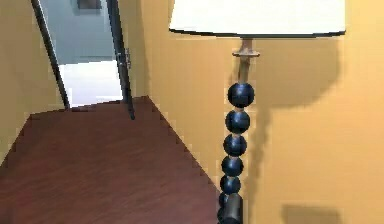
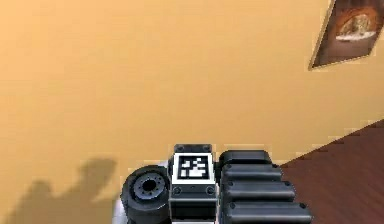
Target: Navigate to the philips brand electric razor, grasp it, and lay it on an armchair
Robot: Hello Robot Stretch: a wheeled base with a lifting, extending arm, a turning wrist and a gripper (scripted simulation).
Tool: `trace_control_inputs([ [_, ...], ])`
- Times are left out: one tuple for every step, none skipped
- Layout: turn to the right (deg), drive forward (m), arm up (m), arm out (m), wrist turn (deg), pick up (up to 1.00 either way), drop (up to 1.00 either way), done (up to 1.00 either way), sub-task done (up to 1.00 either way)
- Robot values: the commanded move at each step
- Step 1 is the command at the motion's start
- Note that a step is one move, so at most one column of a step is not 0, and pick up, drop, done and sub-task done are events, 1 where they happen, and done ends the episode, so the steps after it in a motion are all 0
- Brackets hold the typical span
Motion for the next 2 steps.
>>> trace_control_inputs([
  [45.0,0.00,0.00,0.00,0.0,0.00,0.00,0.00,0.00],
  [45.0,0.00,0.00,0.00,0.0,0.00,0.00,0.00,0.00],
])
